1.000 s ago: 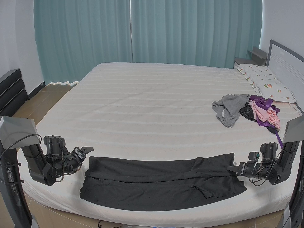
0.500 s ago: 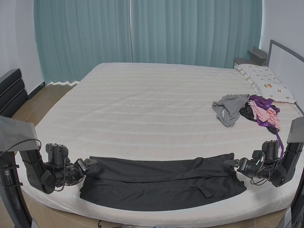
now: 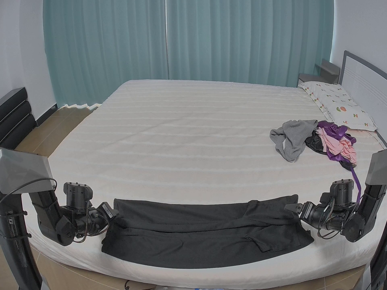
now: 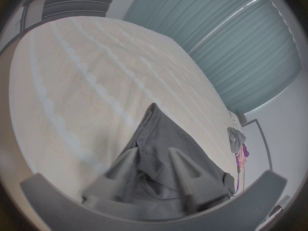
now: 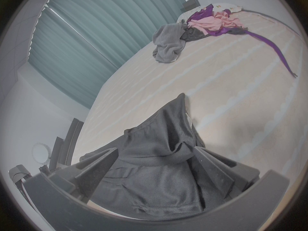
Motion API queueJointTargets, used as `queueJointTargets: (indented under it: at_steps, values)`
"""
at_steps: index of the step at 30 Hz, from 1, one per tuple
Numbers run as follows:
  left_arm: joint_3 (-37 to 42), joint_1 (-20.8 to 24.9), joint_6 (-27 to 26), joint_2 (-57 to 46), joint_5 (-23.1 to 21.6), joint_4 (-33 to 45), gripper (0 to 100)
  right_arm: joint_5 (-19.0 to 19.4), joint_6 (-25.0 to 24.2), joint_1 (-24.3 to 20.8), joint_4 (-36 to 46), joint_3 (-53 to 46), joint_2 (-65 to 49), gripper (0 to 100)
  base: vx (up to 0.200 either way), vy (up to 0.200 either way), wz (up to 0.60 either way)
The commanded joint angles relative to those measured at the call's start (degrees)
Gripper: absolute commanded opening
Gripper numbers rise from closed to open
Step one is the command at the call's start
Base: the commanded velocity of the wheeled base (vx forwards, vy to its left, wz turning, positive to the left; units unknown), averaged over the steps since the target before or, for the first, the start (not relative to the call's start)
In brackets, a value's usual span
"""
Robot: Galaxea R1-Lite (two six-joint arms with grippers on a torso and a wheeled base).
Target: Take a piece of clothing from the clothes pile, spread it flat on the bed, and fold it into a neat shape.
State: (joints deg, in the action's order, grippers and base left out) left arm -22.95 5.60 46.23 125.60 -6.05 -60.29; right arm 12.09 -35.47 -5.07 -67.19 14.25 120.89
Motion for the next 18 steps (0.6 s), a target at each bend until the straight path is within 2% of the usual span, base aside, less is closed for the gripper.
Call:
queueJointTargets:
  at_steps: [1, 6, 10, 18]
  values:
    - [-0.69, 0.21, 0.00, 1.40, 0.77, -0.09, 0, -1.63, -0.12, -1.43, 0.31, -0.10, -1.10, 100, 0.000, 0.000, 0.00]
    - [-0.78, -0.32, -0.17, -0.18, 2.97, 0.00, 0, -3.92, -3.11, -3.37, 2.07, 0.51, -1.27, 100, 0.000, 0.000, 0.00]
    - [-0.42, 0.03, -0.17, -3.34, 3.41, 0.35, 0, -3.92, -4.87, -4.16, 4.18, 1.22, -1.63, 100, 0.000, 0.000, 0.00]
    - [-0.16, 0.21, 0.27, -7.56, 3.59, 0.18, 0, -3.92, -5.31, -4.16, 8.04, 1.92, -3.56, 100, 0.000, 0.000, 0.00]
